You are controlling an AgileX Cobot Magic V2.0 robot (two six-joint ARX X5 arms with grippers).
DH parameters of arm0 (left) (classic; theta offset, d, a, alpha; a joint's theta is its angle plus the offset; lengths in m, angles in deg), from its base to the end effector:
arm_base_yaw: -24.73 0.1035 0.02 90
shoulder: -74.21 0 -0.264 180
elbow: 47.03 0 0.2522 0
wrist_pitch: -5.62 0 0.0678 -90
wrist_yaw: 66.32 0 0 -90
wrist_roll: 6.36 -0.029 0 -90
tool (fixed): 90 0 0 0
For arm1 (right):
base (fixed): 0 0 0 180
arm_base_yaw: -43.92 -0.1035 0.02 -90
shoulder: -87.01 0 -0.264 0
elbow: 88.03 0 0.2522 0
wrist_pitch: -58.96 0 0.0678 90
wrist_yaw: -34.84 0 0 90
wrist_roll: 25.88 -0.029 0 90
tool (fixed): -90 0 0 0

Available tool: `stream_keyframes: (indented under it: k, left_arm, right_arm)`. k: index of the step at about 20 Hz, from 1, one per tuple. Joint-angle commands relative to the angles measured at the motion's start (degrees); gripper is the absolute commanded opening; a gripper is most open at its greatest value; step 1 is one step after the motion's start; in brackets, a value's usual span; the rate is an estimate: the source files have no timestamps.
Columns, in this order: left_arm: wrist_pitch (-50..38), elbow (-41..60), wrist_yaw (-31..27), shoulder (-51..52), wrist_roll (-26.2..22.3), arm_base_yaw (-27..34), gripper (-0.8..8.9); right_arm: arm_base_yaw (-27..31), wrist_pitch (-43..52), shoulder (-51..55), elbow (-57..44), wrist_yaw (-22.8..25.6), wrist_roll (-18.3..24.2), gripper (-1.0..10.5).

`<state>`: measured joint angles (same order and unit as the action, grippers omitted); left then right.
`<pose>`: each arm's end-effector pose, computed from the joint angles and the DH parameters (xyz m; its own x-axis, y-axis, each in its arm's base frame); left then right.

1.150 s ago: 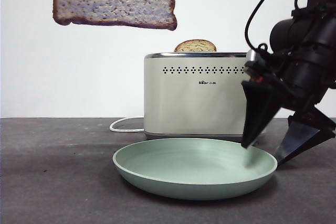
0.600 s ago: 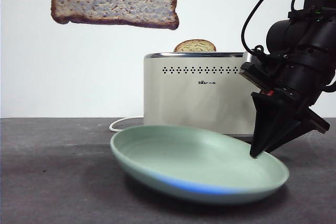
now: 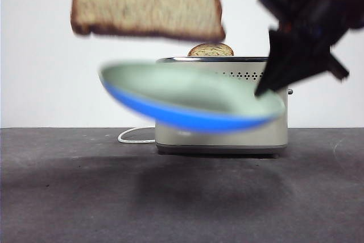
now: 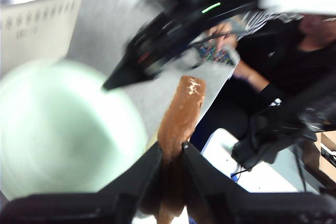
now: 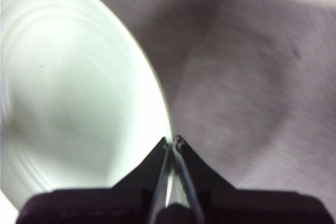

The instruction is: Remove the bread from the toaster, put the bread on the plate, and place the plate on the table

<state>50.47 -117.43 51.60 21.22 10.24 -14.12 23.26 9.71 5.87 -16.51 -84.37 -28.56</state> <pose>0.1353 -0.1264 0.3467 0.3170 -0.8566 -0.4072 0.7388 0.4922 -0.4603 0.2534 0.1107 0.2425 0.2500 0.6158 -0.7471 -0.5060 0.7410 0.4415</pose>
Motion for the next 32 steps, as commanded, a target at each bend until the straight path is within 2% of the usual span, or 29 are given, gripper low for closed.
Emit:
stream_keyframes:
  k: [1,6,8,12,13,15,16,22,29,32]
  left_arm:
    - [-3.2,0.2,0.3,-4.3,0.8,-0.2,-0.08]
    - [-10.1,0.2,0.0,-13.5,1.6,0.5,-0.08]
    - [-8.5,0.2,-1.4,-16.4,1.3,0.8,-0.08]
    - [-3.2,0.2,-2.4,-19.0,1.2,1.4,0.11]
    - [-1.8,0.2,-2.3,-19.0,1.2,1.4,0.99]
    - [-0.5,0.2,-2.4,-19.0,1.2,1.4,4.13]
    - [-0.5,0.2,-2.4,-19.0,1.2,1.4,4.77]
    - [0.3,-1.5,-2.3,-18.8,1.2,1.5,4.72]
    - [9.2,-11.5,-4.1,-18.8,-3.3,1.5,4.69]
    - [10.3,-16.1,-3.5,-18.8,-3.3,1.5,4.68]
  right_arm:
    - [-2.1,0.0,5.0,0.2,-0.4,-3.8,-0.2]
    - [-5.6,-3.4,10.2,0.2,0.3,-5.3,-0.2]
    - [-6.9,-4.3,11.2,0.2,3.2,-5.3,-0.2]
    - [-7.6,-4.8,12.2,0.2,4.4,-5.5,-0.2]
    - [-7.6,-5.0,12.2,0.2,5.3,-5.5,-0.2]
    - [-7.6,-5.3,12.2,0.2,5.5,-5.4,-0.2]
    - [-7.6,-5.3,12.2,0.2,5.2,-5.4,-0.2]
    - [-7.6,-7.5,12.2,0.2,5.3,-5.0,-0.2]
    - [-7.6,-7.5,12.2,0.2,5.2,-5.0,-0.2]
    - [-7.4,-7.5,12.2,0.2,5.5,-4.9,-0.2]
